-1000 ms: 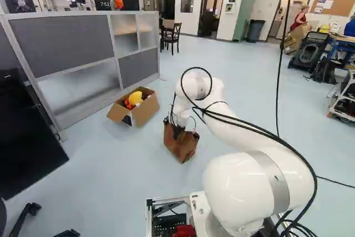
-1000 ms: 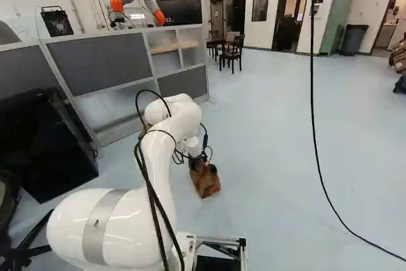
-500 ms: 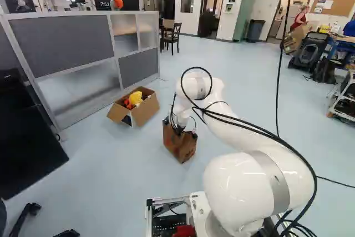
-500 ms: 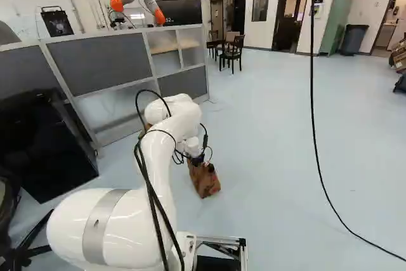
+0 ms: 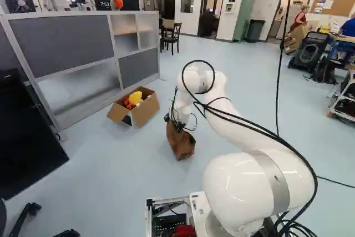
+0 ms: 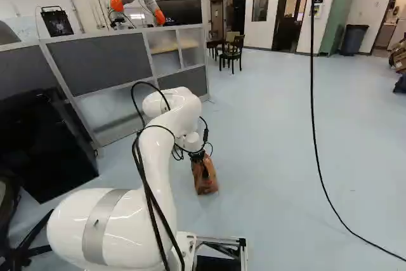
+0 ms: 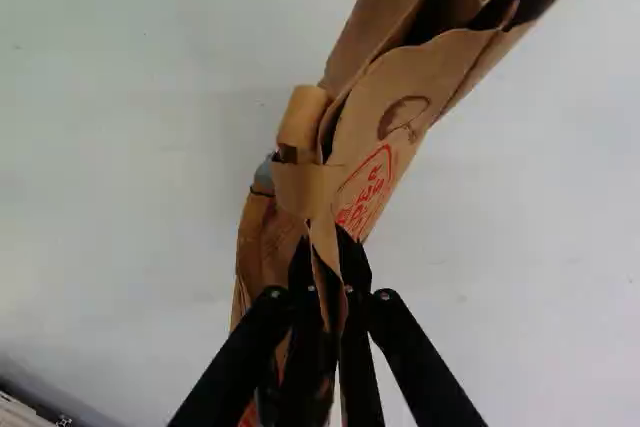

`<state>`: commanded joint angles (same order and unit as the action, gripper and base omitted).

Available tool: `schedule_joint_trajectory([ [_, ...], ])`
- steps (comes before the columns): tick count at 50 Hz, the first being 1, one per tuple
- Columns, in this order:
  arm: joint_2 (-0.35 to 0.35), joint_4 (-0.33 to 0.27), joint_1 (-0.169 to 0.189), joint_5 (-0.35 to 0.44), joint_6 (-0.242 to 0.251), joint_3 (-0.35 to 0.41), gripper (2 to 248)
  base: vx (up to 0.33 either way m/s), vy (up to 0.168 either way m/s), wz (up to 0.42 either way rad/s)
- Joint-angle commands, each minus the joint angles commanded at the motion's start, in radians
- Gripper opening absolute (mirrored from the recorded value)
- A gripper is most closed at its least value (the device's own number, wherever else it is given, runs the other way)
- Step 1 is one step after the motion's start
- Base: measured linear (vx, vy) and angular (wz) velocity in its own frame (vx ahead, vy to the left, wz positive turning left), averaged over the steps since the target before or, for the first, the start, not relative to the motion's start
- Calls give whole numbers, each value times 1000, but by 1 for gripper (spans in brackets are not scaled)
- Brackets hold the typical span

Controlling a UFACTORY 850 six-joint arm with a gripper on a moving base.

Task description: Pick up the grocery bag from the ground

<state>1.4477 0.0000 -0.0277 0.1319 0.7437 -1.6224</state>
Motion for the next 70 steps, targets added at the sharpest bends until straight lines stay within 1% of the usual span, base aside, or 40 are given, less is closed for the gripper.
schedule_joint_trajectory([
  [30,-125,0,17,0,0,132,21,0,0,0],
  [70,-291,0,17,0,0,299,21,0,0,0],
])
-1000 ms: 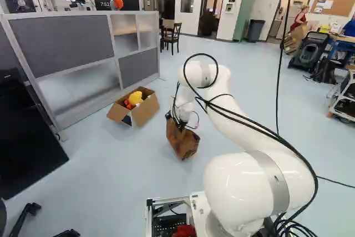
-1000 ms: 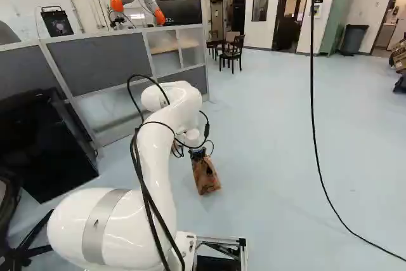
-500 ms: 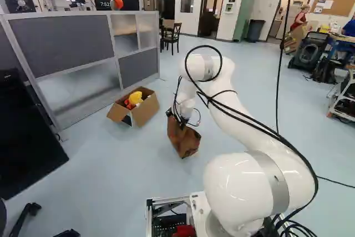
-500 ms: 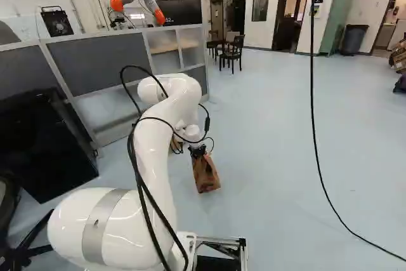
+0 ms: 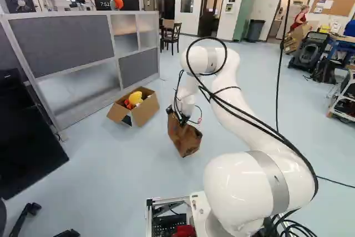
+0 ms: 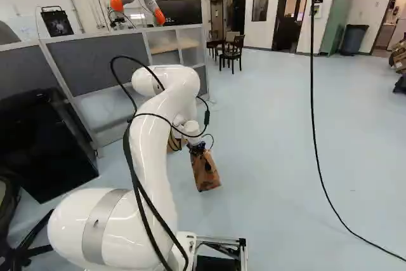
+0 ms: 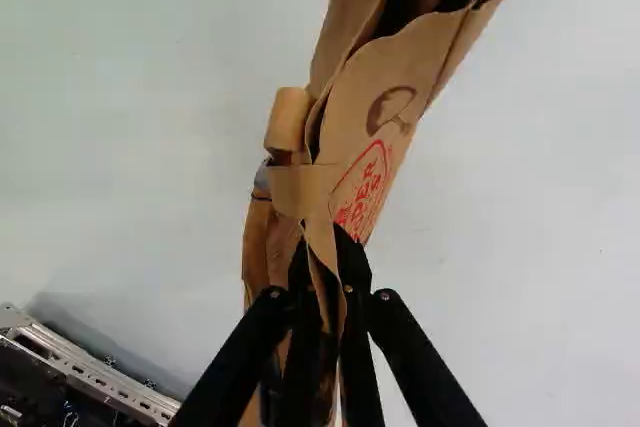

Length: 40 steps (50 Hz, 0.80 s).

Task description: Pick up the grocery bag from the ground

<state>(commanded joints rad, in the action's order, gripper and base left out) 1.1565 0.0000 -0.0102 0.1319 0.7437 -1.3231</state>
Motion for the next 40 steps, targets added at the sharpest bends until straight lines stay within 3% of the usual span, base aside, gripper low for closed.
schedule_joint_trajectory([
  [40,-174,0,0,0,0,169,21,0,0,0],
])
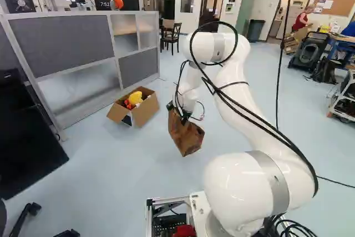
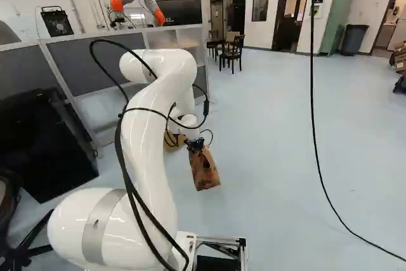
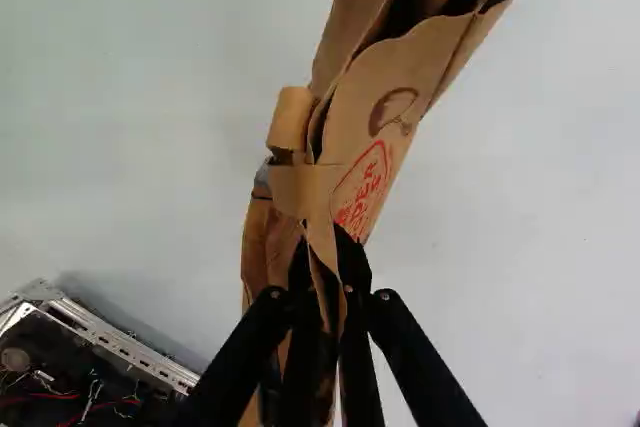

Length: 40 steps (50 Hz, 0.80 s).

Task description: Pick up the grocery bag from the ground

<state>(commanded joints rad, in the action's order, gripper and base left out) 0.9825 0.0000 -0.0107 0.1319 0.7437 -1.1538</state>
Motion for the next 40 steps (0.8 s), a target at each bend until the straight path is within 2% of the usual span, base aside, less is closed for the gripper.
schedule_joint_trajectory([
  [40,-191,0,-1,0,0,181,21,0,0,0],
])
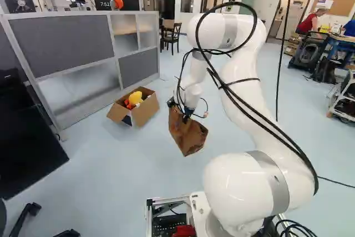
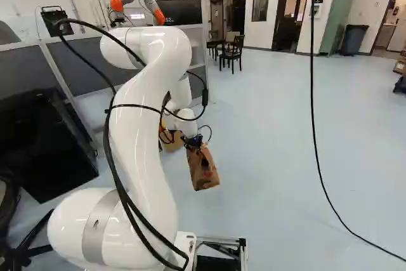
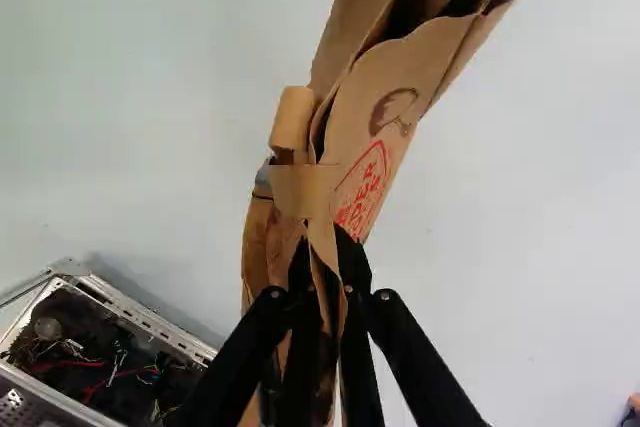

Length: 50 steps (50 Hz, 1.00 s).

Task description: Pick up the grocery bag from the ground

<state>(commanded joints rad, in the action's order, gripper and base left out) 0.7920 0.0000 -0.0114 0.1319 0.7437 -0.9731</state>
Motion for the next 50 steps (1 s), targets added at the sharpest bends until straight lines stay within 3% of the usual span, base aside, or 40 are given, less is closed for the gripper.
schedule_joint_trajectory([
  [50,-267,0,-1,0,0,233,21,0,0,0],
])
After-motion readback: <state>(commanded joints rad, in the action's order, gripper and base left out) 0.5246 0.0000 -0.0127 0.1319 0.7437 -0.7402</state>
